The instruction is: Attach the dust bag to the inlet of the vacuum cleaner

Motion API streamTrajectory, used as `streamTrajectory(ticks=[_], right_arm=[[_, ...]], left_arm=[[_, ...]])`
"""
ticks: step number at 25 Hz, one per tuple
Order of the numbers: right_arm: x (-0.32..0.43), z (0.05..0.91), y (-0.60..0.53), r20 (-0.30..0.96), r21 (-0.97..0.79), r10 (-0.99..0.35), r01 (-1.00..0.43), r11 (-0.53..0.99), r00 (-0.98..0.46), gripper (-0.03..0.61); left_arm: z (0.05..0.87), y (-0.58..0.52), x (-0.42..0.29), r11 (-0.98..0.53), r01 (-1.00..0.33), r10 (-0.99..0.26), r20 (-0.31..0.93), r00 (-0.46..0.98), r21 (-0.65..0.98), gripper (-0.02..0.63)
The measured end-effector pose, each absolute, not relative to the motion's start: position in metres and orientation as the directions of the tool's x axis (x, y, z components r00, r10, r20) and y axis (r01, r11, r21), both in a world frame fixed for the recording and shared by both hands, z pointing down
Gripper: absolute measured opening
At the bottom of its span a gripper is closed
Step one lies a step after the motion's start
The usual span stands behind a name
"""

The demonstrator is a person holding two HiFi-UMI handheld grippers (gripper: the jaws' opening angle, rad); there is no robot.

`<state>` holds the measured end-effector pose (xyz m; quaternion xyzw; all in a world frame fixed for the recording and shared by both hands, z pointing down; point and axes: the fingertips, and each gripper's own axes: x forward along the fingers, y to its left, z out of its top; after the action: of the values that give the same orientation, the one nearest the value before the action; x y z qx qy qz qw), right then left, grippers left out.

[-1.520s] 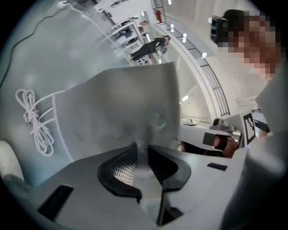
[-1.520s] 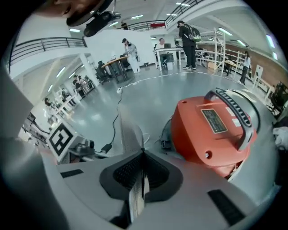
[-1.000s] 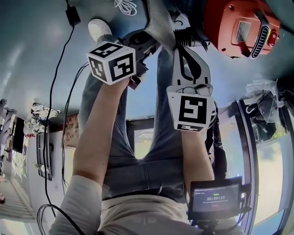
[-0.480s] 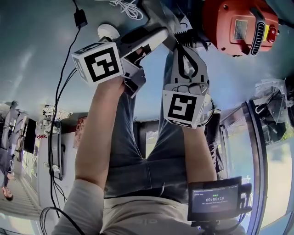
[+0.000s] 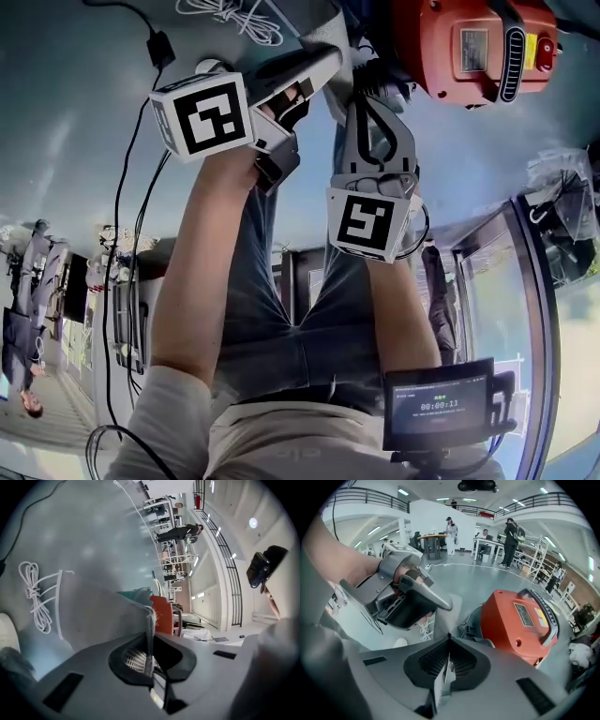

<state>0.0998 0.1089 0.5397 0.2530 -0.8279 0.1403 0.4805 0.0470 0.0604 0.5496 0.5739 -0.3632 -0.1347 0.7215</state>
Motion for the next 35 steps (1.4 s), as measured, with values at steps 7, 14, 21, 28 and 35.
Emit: streamTrajectory(ticks=[7,14,21,28,35], right_arm=[[0.098,0.541,0.108,0.869,-0.063,-0.231,-0.56,0.826,-0.438,0.017],[0.153,0.522,0.115,0.846,-0.359,-0.049,-0.635,0.684,-0.531,0.018],[0.146,0.538,0.146,0.797,-0.542,0.076,-0.654,0.528,-0.599,0.02],[0.131,0.545,0.156,0.771,-0.601,0.123,-0.65,0.464,-0.625,0.021],[0.128,0.545,0.159,0.746,-0.645,0.163,-0.639,0.419,-0.646,0.02]], left_arm=[[0.587,0.082,0.039,0.499,-0.15,-0.605,0.467,0.645,0.854,0.017],[0.567,0.061,0.039,0.45,-0.116,-0.612,0.4,0.682,0.886,0.017],[0.572,0.06,0.044,0.448,-0.107,-0.615,0.392,0.684,0.888,0.017],[0.566,0.057,0.042,0.441,-0.121,-0.606,0.394,0.691,0.889,0.017],[0.568,0.057,0.043,0.441,-0.124,-0.602,0.395,0.694,0.889,0.017]])
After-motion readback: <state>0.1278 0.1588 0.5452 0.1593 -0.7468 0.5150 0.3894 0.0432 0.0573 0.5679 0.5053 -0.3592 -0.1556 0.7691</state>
